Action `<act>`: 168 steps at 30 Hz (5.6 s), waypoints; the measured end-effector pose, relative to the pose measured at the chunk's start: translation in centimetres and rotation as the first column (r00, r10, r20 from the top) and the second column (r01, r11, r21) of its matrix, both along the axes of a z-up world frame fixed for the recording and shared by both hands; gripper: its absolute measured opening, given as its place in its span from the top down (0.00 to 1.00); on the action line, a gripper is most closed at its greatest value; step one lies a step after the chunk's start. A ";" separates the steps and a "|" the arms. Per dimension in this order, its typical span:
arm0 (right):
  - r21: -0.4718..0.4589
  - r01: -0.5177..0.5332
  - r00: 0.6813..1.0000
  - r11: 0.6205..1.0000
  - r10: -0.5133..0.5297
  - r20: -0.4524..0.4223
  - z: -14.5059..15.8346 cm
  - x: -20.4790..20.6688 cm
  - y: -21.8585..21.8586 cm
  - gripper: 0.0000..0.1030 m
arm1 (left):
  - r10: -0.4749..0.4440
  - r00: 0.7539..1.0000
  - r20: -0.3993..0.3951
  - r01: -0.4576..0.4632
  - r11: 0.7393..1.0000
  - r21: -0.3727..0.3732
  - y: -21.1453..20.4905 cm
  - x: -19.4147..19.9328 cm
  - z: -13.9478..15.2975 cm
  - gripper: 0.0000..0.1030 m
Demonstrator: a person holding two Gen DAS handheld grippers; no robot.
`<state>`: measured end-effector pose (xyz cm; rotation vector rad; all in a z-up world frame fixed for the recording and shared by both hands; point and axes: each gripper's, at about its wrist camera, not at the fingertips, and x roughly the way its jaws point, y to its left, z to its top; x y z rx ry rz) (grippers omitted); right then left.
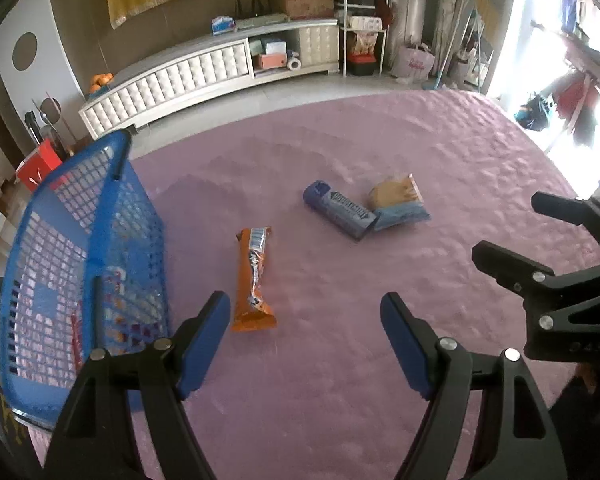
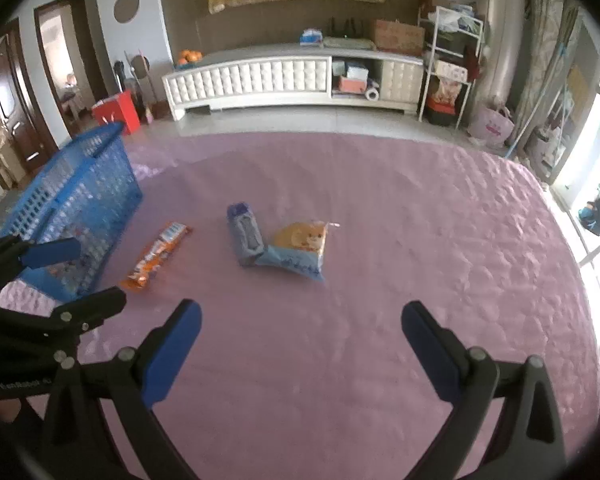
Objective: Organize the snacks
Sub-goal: 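Move both tools away from the basket toward the remaining snacks, then grasp the orange stick snack with the left tool and lift it, then grasp the cartoon bread pack with the right tool while the left tool holds the stick, then carry both snacks over the basket and open the left tool to drop the stick, then open the right tool to drop the bread pack into the basket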
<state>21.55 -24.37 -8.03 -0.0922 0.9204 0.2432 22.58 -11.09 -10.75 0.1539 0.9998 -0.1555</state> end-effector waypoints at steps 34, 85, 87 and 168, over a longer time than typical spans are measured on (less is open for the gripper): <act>0.034 0.027 0.994 0.999 -0.023 -0.105 -4.6 5.1 1.1 0.02 | 0.113 0.982 -0.150 -0.125 0.989 -0.075 3.8 5.9 -6.8 0.87; 0.099 0.046 0.994 0.994 -0.036 -0.099 -2.7 5.8 2.4 0.44 | 0.046 0.999 -0.004 -0.046 0.977 -0.208 2.5 2.5 0.1 0.88; 0.106 0.029 0.998 0.994 -0.022 -0.066 -1.0 4.7 2.8 0.44 | 0.049 0.999 0.023 -0.043 0.977 -0.210 2.7 1.3 1.4 0.88; 0.086 -0.420 0.906 0.903 0.414 0.085 8.4 -0.6 27.0 0.44 | 0.260 0.959 0.114 -0.243 0.959 -0.147 27.6 -5.7 9.5 0.34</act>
